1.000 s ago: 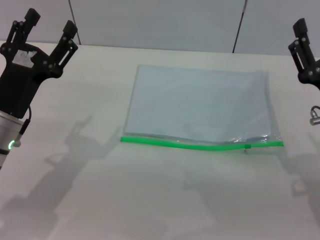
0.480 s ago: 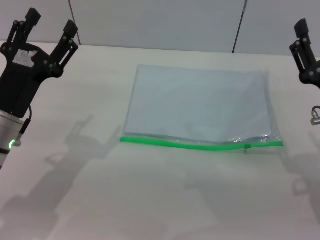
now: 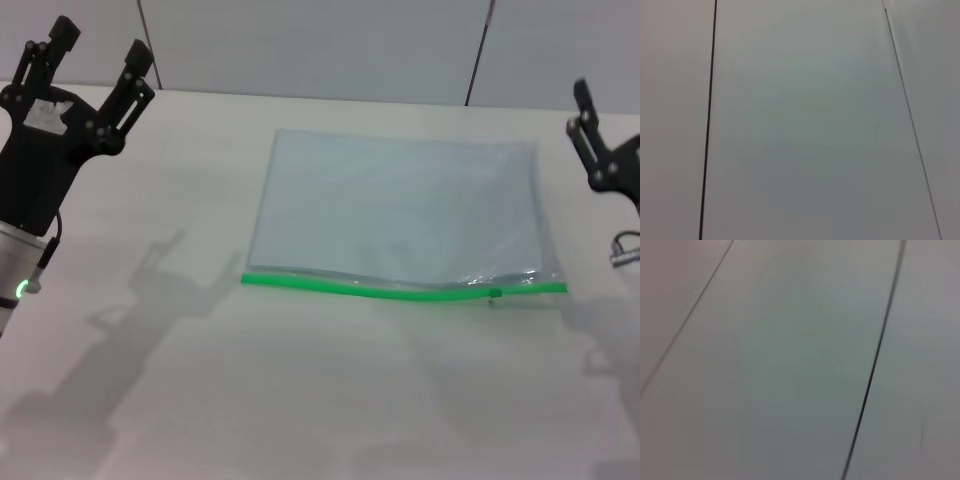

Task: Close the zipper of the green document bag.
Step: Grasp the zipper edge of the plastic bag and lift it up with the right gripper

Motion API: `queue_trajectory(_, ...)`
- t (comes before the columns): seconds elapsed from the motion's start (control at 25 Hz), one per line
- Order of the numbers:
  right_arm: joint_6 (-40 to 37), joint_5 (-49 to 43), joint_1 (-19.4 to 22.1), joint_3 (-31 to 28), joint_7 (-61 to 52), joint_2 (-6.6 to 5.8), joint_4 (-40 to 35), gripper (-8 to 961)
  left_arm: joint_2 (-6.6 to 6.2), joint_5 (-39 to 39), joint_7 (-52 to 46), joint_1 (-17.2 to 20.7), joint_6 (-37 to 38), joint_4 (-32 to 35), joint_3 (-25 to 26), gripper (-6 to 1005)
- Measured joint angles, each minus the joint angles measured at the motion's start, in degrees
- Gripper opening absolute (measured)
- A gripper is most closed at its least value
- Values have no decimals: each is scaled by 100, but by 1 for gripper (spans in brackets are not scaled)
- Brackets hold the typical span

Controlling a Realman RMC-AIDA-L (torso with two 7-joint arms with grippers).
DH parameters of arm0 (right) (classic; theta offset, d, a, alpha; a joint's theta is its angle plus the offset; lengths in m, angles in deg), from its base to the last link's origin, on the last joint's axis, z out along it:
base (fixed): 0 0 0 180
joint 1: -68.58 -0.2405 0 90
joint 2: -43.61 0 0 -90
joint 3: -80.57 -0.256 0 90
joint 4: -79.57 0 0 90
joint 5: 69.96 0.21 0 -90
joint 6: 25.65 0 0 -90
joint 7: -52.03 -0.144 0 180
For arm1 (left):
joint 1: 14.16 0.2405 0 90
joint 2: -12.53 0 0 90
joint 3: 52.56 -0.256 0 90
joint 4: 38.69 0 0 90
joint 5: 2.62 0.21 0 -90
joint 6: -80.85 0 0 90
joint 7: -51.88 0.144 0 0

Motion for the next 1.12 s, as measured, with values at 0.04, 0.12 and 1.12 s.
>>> queue_trajectory(0.04,70,3,56,-7,410,5,-1,754,0,-6,6,7,0,3,0,831)
queue_trajectory(0.12,202,8,166,-23,1179,13,-2,753,0,-10,10,11,0,6,3,830)
queue_trajectory(1.12,2706,814,351,-5,5036,19,56,723,0,-35,41,12,1,10,53,824)
